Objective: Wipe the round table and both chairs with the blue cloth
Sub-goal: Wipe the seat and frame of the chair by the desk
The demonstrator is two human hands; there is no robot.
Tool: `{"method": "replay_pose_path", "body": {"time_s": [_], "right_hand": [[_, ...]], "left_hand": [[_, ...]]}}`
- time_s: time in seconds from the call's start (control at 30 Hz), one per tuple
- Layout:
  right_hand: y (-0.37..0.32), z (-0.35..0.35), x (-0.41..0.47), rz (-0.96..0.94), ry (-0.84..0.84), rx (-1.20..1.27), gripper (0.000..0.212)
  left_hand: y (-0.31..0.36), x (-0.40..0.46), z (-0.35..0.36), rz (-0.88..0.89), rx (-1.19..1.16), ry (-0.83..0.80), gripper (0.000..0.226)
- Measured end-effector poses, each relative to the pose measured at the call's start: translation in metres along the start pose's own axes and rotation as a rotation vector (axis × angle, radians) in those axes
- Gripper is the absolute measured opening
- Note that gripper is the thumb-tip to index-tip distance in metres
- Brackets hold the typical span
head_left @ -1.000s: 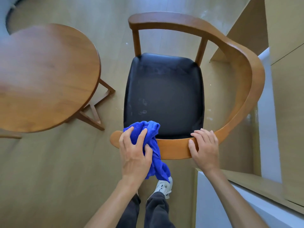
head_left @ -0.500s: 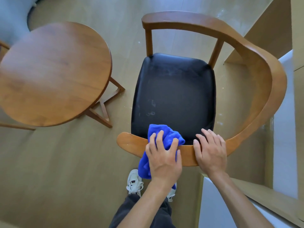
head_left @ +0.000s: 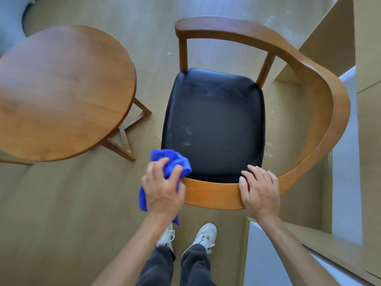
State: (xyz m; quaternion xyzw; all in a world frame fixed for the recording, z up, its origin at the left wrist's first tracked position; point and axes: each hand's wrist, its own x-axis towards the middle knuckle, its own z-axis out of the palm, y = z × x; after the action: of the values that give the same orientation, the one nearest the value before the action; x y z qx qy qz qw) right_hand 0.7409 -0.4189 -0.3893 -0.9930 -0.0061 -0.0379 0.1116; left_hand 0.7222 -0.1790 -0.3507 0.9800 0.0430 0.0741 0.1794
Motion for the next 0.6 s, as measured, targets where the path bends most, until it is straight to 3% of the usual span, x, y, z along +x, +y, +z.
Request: {"method": "replay_pose_path", "body": {"time_s": [0.13,0.27,0.33,0.47,0.53,0.6], "right_hand": [[0.003,0.001,0.001,-0.023,0.023,-0.022,0.041],[0.006,0.002,0.000,-0.038,0.041,-0.022,0.041],[0.003,0.001,0.001,-0.015,0.030,-0.011,0.041],[0.001,0.000,0.000,0.005,-0.002,-0.013,0.041],[0.000,-0.001,0.001,0.002,-0.012,-0.015,0.042],[0.001,-0.001,0.001,0.001,-0.012,-0.019,0.041]], "left_hand": [[0.088,-0.030,0.029,0.164,-0.078,-0.034,0.029],[0.053,-0.018,0.016,0.279,-0.094,-0.030,0.036],[0.002,-0.007,-0.001,0.235,-0.035,0.010,0.042],[-0.048,0.013,-0.020,-0.190,0.020,0.020,0.034],[-0.025,0.003,-0.010,-0.183,0.025,0.030,0.031],[0.023,-0.016,0.008,-0.011,0.014,0.019,0.033]]}}
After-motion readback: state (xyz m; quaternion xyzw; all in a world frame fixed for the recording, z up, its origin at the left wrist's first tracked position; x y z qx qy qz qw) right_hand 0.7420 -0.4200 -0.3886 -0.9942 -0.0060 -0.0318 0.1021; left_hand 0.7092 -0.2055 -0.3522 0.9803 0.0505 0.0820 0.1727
